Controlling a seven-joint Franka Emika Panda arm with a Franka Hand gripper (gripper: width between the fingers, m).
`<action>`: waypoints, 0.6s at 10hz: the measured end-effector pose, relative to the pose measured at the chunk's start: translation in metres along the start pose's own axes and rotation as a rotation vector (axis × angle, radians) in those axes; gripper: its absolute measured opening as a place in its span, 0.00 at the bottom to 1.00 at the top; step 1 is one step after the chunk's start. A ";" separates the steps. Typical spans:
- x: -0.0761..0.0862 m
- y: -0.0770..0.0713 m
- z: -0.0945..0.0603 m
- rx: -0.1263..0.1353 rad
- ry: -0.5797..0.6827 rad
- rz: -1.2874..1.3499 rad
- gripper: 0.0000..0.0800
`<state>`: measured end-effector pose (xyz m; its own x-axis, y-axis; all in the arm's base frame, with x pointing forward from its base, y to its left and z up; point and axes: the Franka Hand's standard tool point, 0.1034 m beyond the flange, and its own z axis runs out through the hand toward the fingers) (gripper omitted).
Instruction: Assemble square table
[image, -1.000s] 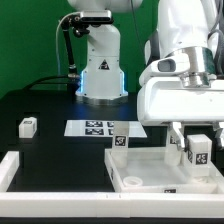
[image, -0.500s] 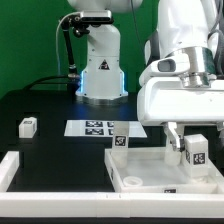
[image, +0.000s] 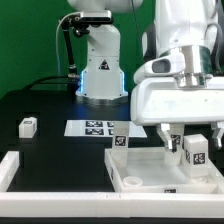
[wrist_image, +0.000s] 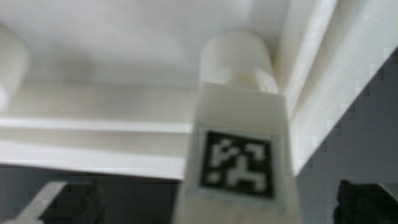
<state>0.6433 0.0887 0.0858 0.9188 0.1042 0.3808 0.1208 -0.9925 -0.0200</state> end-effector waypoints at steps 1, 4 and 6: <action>0.004 -0.003 0.000 0.018 -0.055 0.014 0.81; 0.008 -0.005 0.001 0.076 -0.303 0.038 0.81; 0.008 -0.011 0.008 0.084 -0.355 0.053 0.81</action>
Offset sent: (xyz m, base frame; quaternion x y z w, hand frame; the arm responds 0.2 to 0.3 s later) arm 0.0129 0.0041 0.0037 0.0529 -0.1645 0.0448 0.9839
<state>0.6523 0.1009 0.0820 0.9960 0.0834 0.0333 0.0867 -0.9898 -0.1128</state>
